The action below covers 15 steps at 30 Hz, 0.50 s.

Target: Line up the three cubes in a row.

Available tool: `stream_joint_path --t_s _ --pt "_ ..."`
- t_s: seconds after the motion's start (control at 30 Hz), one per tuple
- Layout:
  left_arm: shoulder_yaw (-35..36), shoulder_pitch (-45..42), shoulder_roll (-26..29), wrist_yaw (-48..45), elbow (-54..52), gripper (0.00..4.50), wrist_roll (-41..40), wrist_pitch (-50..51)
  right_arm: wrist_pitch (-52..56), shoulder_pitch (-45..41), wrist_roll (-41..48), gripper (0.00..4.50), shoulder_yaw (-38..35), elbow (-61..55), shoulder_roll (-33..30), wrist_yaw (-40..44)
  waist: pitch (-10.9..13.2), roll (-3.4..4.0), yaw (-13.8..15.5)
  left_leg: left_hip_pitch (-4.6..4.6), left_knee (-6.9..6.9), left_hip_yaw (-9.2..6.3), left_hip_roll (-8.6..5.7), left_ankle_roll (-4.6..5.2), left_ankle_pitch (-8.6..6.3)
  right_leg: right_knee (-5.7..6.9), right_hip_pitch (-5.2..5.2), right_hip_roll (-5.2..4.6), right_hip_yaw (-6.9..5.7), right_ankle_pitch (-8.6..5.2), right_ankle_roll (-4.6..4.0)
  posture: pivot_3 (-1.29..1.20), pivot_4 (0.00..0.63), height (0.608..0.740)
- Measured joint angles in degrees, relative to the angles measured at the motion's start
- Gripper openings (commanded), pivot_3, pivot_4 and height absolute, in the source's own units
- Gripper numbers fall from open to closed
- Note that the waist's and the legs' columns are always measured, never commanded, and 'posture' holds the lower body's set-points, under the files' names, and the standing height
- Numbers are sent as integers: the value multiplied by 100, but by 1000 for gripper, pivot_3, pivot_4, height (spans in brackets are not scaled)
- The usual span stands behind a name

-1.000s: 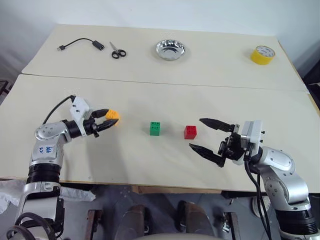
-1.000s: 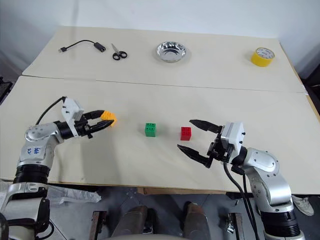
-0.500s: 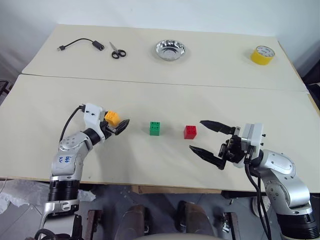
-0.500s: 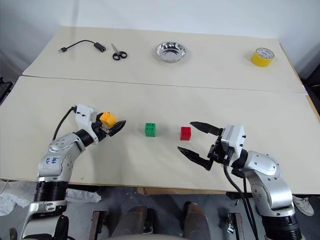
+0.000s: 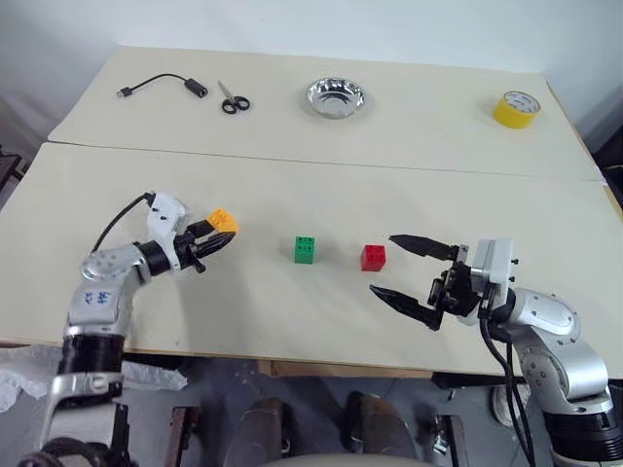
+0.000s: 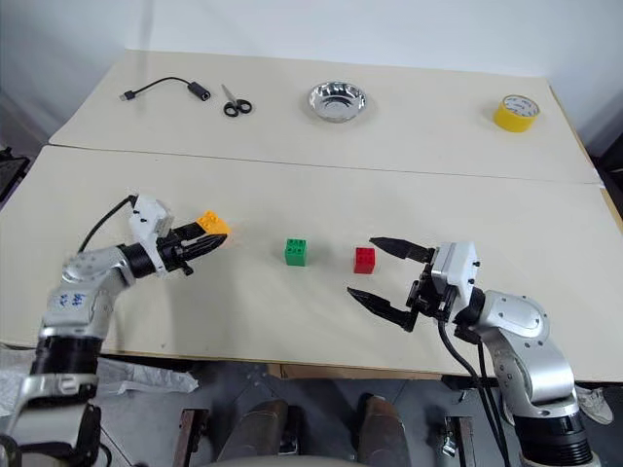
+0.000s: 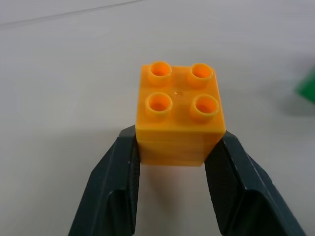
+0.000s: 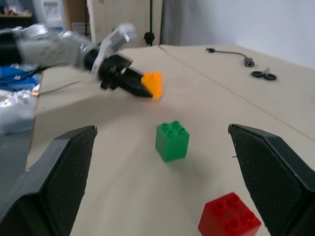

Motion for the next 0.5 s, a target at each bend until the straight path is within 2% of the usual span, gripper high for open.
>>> stream_joint_path --t_s 0.07,0.23,0.37,0.5 --pt "-157 -559 44 -936 776 1485 30 -865 7 -1 9 4500 -57 67 -81 74 0 0 2 -1 0 1 -2 0 0 -1 0 0 -1 0 0 0 150 740" --pt "-753 -1594 49 -2079 2651 1485 616 -2294 11 47 45 4500 -207 128 -174 146 0 0 -25 -1 -4 17 -19 0 0 -1 -4 10 -2 0 0 0 150 740" --pt "-981 -2023 -114 -2402 3689 1485 1007 -3129 11 242 49 4500 -303 70 -174 90 0 -1 -38 -3 -3 24 -18 1 0 0 -5 10 -2 0 1 0 150 740" --pt "-994 -2217 -184 -2425 4236 1485 1220 -3518 10 503 57 4500 -414 -79 -200 63 1 -1 -25 -5 -1 13 -17 2 -1 1 -6 9 -1 1 1 0 150 740"
